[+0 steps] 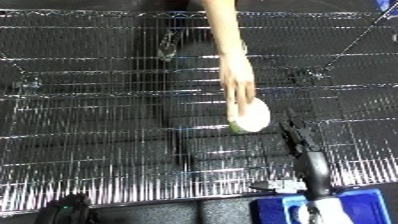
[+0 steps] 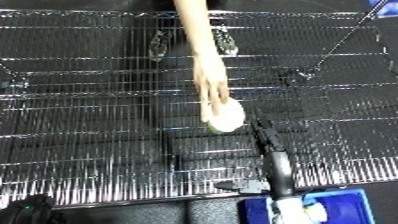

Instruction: Pick up the object and place it into the box

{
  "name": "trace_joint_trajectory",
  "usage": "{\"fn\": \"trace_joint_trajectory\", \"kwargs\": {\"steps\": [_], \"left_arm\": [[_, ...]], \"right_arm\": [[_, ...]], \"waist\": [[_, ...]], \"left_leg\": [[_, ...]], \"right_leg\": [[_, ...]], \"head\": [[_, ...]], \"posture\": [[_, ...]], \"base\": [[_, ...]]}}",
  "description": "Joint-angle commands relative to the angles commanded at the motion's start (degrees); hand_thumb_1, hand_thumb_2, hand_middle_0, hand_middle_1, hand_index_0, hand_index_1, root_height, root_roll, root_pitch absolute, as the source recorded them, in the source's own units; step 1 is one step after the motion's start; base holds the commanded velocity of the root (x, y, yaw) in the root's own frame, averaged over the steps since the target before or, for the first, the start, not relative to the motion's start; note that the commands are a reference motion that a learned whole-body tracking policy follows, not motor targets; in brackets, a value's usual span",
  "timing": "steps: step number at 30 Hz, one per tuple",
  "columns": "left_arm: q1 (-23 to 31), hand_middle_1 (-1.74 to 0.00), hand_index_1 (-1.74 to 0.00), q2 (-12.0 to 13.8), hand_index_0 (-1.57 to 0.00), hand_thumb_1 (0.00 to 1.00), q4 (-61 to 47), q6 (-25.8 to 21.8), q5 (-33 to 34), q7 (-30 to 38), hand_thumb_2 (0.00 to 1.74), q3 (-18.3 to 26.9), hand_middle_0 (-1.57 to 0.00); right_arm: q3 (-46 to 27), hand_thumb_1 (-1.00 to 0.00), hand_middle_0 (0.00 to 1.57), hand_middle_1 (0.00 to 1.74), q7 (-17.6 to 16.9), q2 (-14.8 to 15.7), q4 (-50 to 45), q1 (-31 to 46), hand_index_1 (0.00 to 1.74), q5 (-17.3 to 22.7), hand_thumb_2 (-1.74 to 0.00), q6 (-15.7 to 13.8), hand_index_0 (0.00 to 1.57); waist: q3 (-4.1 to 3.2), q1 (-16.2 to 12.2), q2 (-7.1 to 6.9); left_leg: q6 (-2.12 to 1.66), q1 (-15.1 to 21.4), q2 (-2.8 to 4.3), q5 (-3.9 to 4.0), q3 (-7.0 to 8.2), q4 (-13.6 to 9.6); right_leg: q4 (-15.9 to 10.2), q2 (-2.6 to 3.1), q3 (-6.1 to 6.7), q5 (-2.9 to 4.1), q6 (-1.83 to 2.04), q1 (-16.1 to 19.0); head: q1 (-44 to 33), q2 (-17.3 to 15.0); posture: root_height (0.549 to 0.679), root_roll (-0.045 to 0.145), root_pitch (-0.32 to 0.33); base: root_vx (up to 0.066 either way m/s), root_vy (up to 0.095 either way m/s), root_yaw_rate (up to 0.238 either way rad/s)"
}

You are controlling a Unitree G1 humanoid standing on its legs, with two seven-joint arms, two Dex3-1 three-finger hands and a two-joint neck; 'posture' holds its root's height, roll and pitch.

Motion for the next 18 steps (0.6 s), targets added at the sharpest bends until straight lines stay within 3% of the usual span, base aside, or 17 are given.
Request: {"fn": "trace_joint_trajectory", "kwargs": {"steps": [10,14,18], "left_arm": [[1.3,-1.74,-1.74,0.1,-1.57,1.00,-0.6,0.8,0.2,-0.1,1.74,0.2,-1.57],[2.3,-1.74,-1.74,0.5,-1.57,1.00,-0.9,0.6,0.3,0.0,1.74,0.4,-1.57],[3.0,-1.74,-1.74,1.3,-1.57,1.00,-1.6,0.4,-0.2,0.3,1.74,0.5,-1.57]], "right_arm": [[-0.1,0.00,0.00,0.00,-2.0,0.2,-0.6,2.0,0.00,-2.3,0.00,-0.7,0.00],[-0.6,0.00,0.00,0.00,-4.1,0.2,-0.8,2.5,0.00,-3.2,0.00,-1.7,0.00],[-1.0,0.00,0.00,0.00,-6.7,-0.4,-1.2,2.0,0.00,-3.0,0.00,-2.4,0.00]], "waist": [[0.00,-0.5,0.07],[0.00,-0.8,0.28],[0.00,-1.0,0.62]], "left_leg": [[0.23,-0.6,0.08,-0.83,0.38,1.3],[0.42,-1.4,0.01,-1.09,0.62,2.0],[0.61,-3.2,-0.10,-1.43,0.86,3.2]], "right_leg": [[1.1,-0.29,0.43,-0.10,0.21,-1.1],[1.9,-0.32,0.65,-0.09,0.34,-2.2],[3.1,-0.10,0.98,-0.32,0.31,-4.3]], "head": [[1.4,0.4],[4.5,3.2],[6.9,5.3]], "posture": [[0.655,0.037,-0.079],[0.653,0.037,-0.073],[0.651,0.037,-0.055]], "base": [[0.039,-0.012,-0.035],[0.051,-0.017,-0.049],[0.009,-0.017,-0.081]]}}
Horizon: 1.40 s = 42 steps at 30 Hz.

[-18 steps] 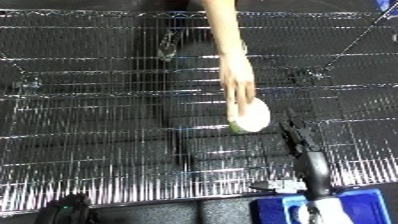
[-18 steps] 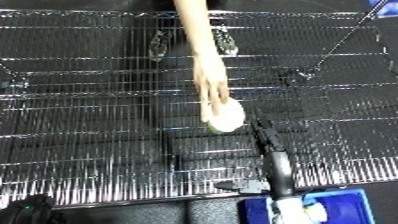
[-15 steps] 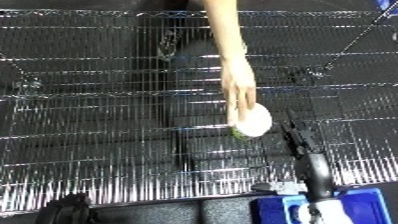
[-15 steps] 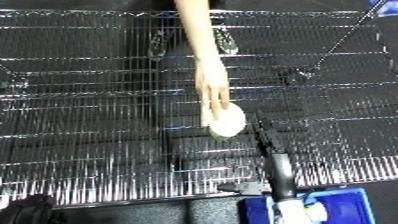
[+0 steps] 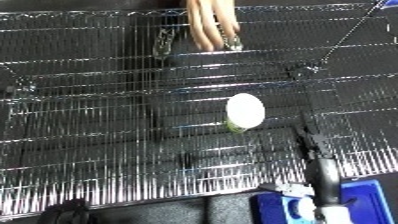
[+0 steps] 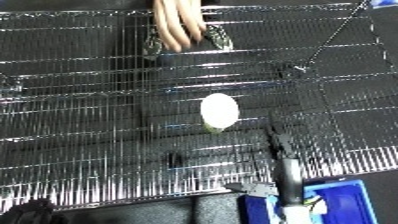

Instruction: Pick up the object and place it into the box

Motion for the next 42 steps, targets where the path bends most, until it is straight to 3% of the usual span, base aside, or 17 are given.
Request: {"fn": "trace_joint_trajectory", "kwargs": {"steps": [11,16,31,42], "left_arm": [[-1.6,-1.74,-1.74,1.3,-1.57,1.00,-0.9,0.6,-0.3,0.5,1.74,-1.9,-1.57],[-2.5,-1.74,-1.74,1.7,-1.57,1.00,-1.7,1.2,0.2,1.0,1.74,-2.7,-1.57],[-5.7,-1.74,-1.74,2.4,-1.57,1.00,-3.1,1.5,0.7,2.8,1.74,-4.6,-1.57],[-7.5,-1.74,-1.74,2.6,-1.57,1.00,-5.8,2.5,0.5,3.0,1.74,-5.0,-1.57]], "right_arm": [[0.3,0.00,0.00,0.00,-1.2,-2.1,2.8,-5.4,0.00,2.2,0.00,0.6,0.00],[1.0,0.00,0.00,0.00,-1.6,-2.4,3.2,-7.8,0.00,2.5,0.00,1.6,0.00],[2.3,0.00,0.00,0.00,-0.5,-3.3,6.0,-15.9,0.00,6.6,0.00,2.8,0.00],[2.6,0.00,0.00,0.00,0.4,-4.7,7.2,-22.4,0.00,7.2,0.00,3.5,0.00]], "waist": [[0.00,0.1,1.62],[0.00,0.0,2.38],[0.00,0.5,3.68],[0.00,1.8,4.67]], "left_leg": [[0.52,-6.9,-0.96,-1.59,-0.14,4.7],[0.68,-10.0,-1.17,-1.92,0.01,6.1],[0.85,-17.5,-1.55,-2.77,0.30,8.9],[1.13,-21.5,-2.12,-2.78,0.40,9.2]], "right_leg": [[4.2,-0.05,0.35,-0.63,-0.61,-6.7],[5.9,-0.02,0.61,-0.79,-0.76,-10.1],[9.0,-0.10,0.90,-0.82,-0.80,-18.0],[10.2,-0.13,0.37,-0.74,-0.69,-22.5]], "head": [[3.1,4.2],[4.2,7.3],[7.0,15.7],[10.1,18.3]], "posture": [[0.642,0.039,0.002],[0.638,0.039,0.033],[0.628,0.038,0.112],[0.623,0.034,0.164]], "base": [[-0.006,-0.026,-0.013],[-0.025,-0.027,0.018],[-0.016,-0.009,-0.004],[-0.022,-0.004,0.026]]}}
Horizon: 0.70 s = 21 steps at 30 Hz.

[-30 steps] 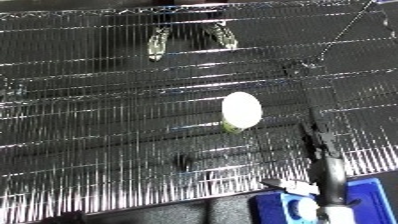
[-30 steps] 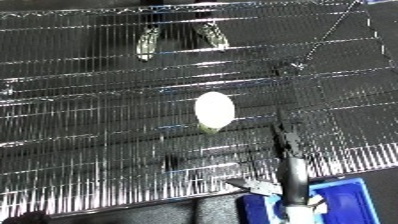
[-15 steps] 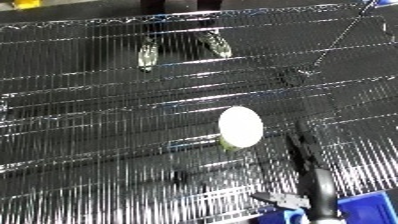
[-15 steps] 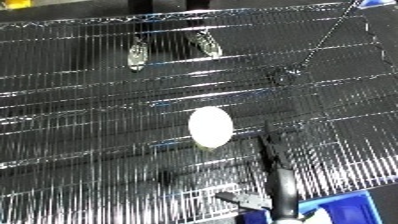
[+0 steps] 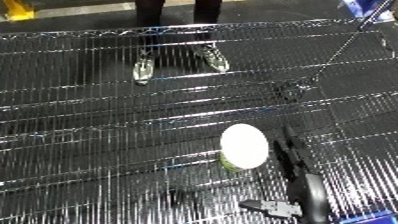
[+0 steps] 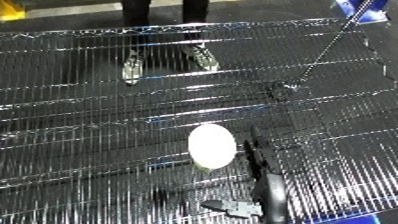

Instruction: Pick up the object and place it into the box

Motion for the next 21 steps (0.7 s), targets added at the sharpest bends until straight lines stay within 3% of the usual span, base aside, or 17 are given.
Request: {"fn": "trace_joint_trajectory", "kwargs": {"steps": [19,21], "left_arm": [[-3.5,-1.74,-1.74,-0.3,-1.57,1.00,-0.9,1.7,-0.8,2.0,1.74,-1.6,-1.57],[-3.6,-1.74,-1.74,-0.2,-1.57,1.00,-0.9,1.8,-1.2,2.0,1.74,-1.6,-1.57]], "right_arm": [[3.1,0.00,0.00,0.00,1.5,-1.2,7.9,-11.1,0.00,-0.5,0.00,1.3,0.00],[3.3,-0.10,0.16,0.17,1.4,-1.5,9.1,-11.9,0.17,-0.1,-0.17,1.3,0.16]], "waist": [[0.00,2.1,1.38],[0.00,2.3,1.58]], "left_leg": [[0.22,-3.0,-0.61,0.67,0.12,-0.7],[0.26,-3.3,-0.69,0.76,0.14,-0.7]], "right_leg": [[-0.2,-0.56,-1.08,0.86,-0.03,-3.2],[-0.1,-0.62,-1.19,0.89,-0.06,-3.5]], "head": [[4.1,0.3],[4.4,0.5]], "posture": [[0.621,0.034,0.205],[0.620,0.034,0.209]], "base": [[-0.025,0.005,0.039],[-0.023,0.020,0.037]]}}
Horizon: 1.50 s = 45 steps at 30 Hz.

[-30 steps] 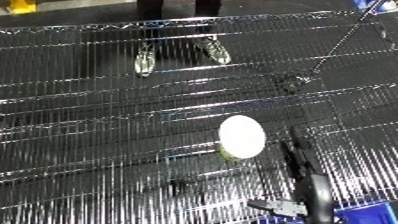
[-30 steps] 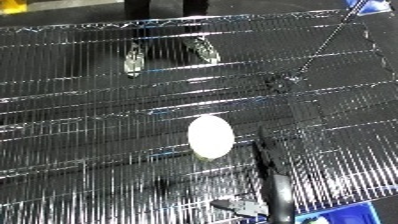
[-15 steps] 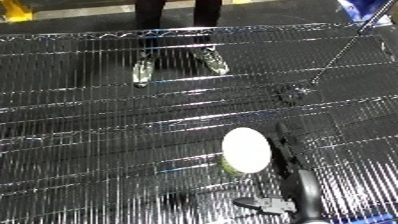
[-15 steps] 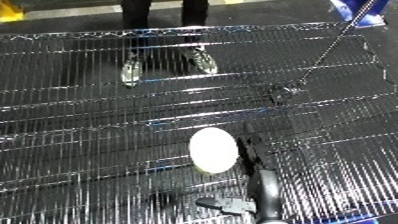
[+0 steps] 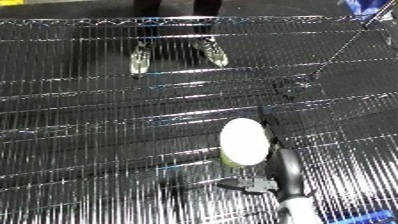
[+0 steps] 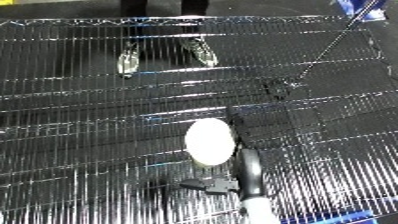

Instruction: Pick up the object and place it into the box

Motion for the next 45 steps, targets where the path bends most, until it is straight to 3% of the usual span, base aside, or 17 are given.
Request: {"fn": "trace_joint_trajectory", "kwargs": {"steps": [7,15,22,29,41,45], "left_arm": [[-0.2,-1.74,-1.74,0.3,-1.57,1.00,-0.1,-0.3,-1.2,-0.4,1.74,-0.2,-1.57],[-0.3,-1.74,-1.74,0.2,-1.57,1.00,-0.1,-1.3,-1.4,-0.2,1.74,-0.4,-1.57],[0.0,-1.74,-1.74,0.5,-1.57,1.00,0.6,-2.3,-1.6,-0.7,1.74,-0.1,-1.57],[0.9,-1.74,-1.74,0.7,-1.57,1.00,1.2,-3.0,-1.3,-1.7,1.74,0.7,-1.57],[2.5,-1.74,-1.74,0.0,-1.57,1.00,1.7,-4.1,-0.7,-3.0,1.74,1.9,-1.57],[2.8,-1.74,-1.74,-0.2,-1.57,1.00,1.7,-4.7,-0.5,-3.0,1.74,2.3,-1.57]], "right_arm": [[0.2,-0.45,0.71,0.78,0.1,-0.5,2.9,-1.1,0.78,1.3,-0.78,-1.1,0.71],[0.1,-0.85,1.33,1.48,-0.6,-0.6,4.1,-0.8,1.48,0.8,-1.48,-2.3,1.33],[-0.1,-0.85,1.33,1.48,-2.2,-1.1,4.0,-0.3,1.48,0.0,-1.48,-2.7,1.33],[-1.1,-0.85,1.33,1.48,-3.8,-1.7,0.9,1.5,1.48,-1.0,-1.48,-2.5,1.33],[-5.2,-0.85,1.33,1.48,-5.2,-2.8,-9.1,7.4,1.48,-4.2,-1.48,-0.8,1.33],[-6.6,-0.85,1.33,1.48,-6.2,-2.8,-12.0,9.7,1.48,-4.6,-1.48,-0.8,1.33]], "waist": [[0.00,0.3,0.36],[0.00,0.1,0.07],[0.00,-0.3,-0.47],[0.00,-1.5,-1.45],[0.00,-5.1,-2.56],[0.00,-6.3,-2.75]], "left_leg": [[0.17,-0.4,-0.20,0.10,0.01,-0.4],[0.22,1.5,-0.21,0.60,-0.12,-2.3],[0.08,5.0,0.17,1.29,-0.09,-5.1],[-0.28,10.2,0.63,1.86,-0.05,-8.1],[-0.92,18.0,1.45,2.49,1.33,-12.5],[-1.13,19.9,1.79,2.49,2.14,-13.4]], "right_leg": [[0.0,-0.13,-0.23,0.05,-0.03,-0.5],[-2.1,0.07,-0.39,0.62,0.02,1.2],[-5.0,0.34,-0.56,1.24,0.14,4.3],[-8.5,0.86,-0.36,1.82,0.26,9.1],[-15.1,1.90,1.25,3.35,0.62,16.3],[-16.7,1.91,1.77,3.77,0.74,18.0]], "head": [[0.9,0.5],[1.5,0.8],[2.2,1.2],[2.8,-0.3],[5.1,-1.3],[7.3,-1.1]], "posture": [[0.620,0.033,0.219],[0.625,0.033,0.212],[0.632,0.031,0.194],[0.640,0.032,0.153],[0.653,0.039,0.097],[0.656,0.041,0.085]], "base": [[-0.026,0.016,0.024],[-0.034,0.010,-0.013],[-0.049,0.001,-0.047],[-0.039,-0.004,-0.093],[-0.036,0.012,-0.151],[-0.045,0.027,-0.189]]}}
